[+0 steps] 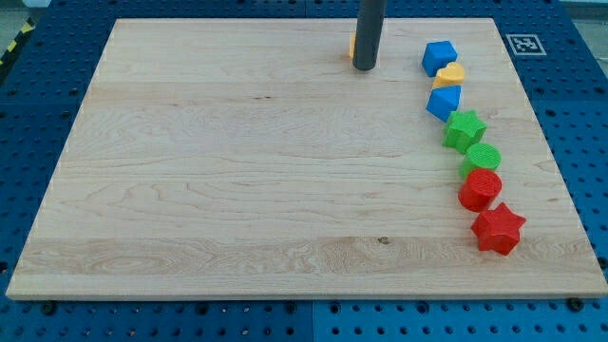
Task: Move yellow hexagon closer to the blue cube
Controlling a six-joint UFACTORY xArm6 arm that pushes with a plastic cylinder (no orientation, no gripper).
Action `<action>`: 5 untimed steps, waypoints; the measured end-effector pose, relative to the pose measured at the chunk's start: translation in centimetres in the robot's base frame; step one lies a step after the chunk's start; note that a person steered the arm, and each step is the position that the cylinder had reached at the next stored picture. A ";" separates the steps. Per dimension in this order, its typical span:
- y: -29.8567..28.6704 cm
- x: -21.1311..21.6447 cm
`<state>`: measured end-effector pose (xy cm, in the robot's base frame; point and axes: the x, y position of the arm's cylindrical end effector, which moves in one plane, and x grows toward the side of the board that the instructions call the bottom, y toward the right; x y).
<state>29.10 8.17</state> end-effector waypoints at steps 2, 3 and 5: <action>-3.1 -0.9; -7.0 -0.9; -5.2 -1.4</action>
<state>27.66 2.98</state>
